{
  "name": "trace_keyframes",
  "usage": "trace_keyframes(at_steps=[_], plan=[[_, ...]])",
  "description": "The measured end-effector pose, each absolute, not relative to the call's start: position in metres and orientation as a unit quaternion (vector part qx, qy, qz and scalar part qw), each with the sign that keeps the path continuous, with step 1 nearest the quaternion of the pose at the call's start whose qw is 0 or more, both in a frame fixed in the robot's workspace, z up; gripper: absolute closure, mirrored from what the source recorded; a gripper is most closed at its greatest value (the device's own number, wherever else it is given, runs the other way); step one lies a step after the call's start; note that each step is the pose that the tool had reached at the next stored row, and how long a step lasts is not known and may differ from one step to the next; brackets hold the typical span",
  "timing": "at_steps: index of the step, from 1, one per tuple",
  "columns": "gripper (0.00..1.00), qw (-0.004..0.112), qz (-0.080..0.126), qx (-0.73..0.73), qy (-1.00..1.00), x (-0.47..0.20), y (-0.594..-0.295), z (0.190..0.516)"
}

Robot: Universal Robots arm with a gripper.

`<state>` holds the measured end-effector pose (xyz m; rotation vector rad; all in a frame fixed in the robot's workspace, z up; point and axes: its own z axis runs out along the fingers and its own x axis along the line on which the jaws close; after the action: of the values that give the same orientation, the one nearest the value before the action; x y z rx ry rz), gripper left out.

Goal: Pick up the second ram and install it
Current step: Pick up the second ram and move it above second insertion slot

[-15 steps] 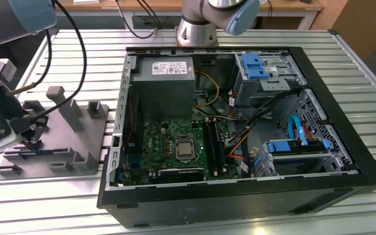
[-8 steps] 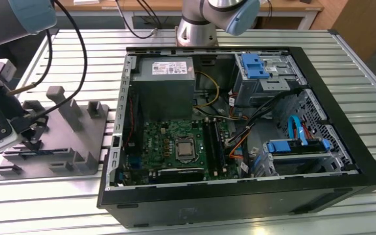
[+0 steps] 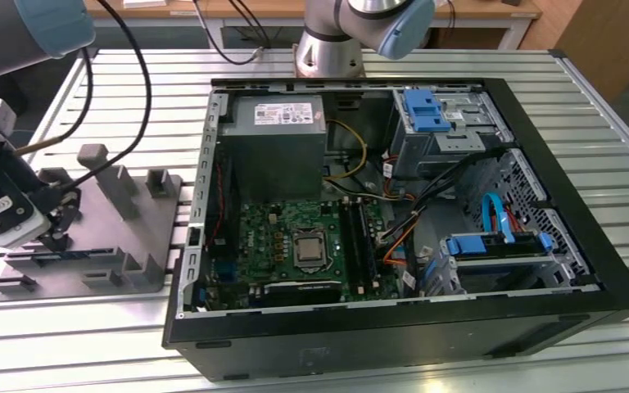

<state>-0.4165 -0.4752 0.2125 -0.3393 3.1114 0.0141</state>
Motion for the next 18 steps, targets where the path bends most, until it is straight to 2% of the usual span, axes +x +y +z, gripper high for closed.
trace_keyframes(at_steps=[18], plan=[[0.9, 0.005, 0.005, -0.278, 0.961, -0.4165, -0.4752, 0.2115]])
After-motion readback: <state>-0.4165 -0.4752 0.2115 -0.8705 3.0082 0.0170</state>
